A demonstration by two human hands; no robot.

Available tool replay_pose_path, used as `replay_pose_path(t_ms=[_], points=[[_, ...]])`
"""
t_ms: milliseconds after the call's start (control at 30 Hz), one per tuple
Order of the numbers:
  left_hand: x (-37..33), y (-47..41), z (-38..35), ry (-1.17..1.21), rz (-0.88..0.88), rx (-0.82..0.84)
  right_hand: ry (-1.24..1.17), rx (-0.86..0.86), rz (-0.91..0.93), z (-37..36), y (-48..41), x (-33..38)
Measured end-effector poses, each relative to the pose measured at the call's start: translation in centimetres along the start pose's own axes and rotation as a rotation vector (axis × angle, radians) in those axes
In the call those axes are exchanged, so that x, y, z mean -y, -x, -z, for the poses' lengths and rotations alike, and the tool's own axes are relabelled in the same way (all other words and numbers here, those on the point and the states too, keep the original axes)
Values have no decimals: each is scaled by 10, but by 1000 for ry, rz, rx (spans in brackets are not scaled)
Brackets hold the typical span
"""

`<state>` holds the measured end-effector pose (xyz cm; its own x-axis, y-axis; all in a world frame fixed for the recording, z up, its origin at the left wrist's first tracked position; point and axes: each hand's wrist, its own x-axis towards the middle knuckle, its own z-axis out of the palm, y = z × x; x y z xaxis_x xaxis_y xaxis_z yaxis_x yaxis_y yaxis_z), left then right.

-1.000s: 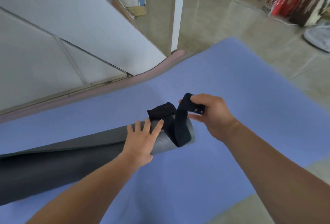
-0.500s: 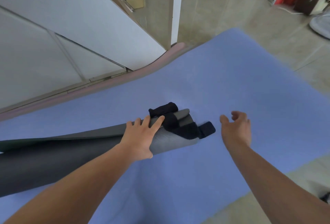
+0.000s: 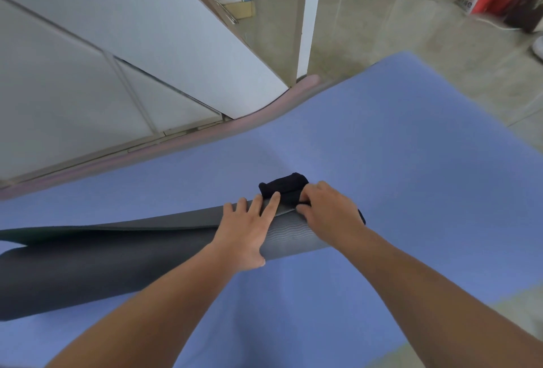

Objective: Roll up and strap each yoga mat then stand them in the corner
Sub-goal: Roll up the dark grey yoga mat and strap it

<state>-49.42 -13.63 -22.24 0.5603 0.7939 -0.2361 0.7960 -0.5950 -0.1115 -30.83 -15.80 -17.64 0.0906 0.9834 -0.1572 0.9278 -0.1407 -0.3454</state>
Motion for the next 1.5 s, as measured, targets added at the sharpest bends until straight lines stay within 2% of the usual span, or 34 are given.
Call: replay_pose_path(t_ms=[200,333,467,567,633,700,767,800,933,1033,1100,1167,1300,1367,1500], points=[[11,14,4,6,-54,-3,-560,-144,-384,16,-11,-29],[48,35,28,67,-29,-31,-722,-150,-505,12,-13,-42],[88,43,72,149,79,-62,-926,-11,-638,-18,-11,-45],[93,38,91,221,137,-67,-1020,57,-778,-50,-9,-52],[80,31,95,242,128,-54,-1067,77,-863,-57,0,-59],[60,21,91,240,91,-24,-1300,122,-905,-60,12,-69],[40,8,84,234,44,2,-1500,144,-869,-65,23,-86],[30,1,81,234,18,18,-1524,150,-853,-66,29,-95],[-5,-30,71,228,-51,75,-1353,121,-864,-78,53,-120],[-26,-51,65,207,-76,115,-960,98,-821,-88,70,-121],[-38,-62,58,201,-78,161,-659,177,-680,-90,77,-107],[-45,-68,50,196,-70,189,-459,252,-574,-92,80,-88],[-45,-72,46,199,-46,188,-366,235,-626,-100,80,-68],[-44,-72,48,204,-37,189,-326,354,-636,-98,88,-69],[-49,-65,52,211,-28,174,-97,800,-616,-75,131,-94]])
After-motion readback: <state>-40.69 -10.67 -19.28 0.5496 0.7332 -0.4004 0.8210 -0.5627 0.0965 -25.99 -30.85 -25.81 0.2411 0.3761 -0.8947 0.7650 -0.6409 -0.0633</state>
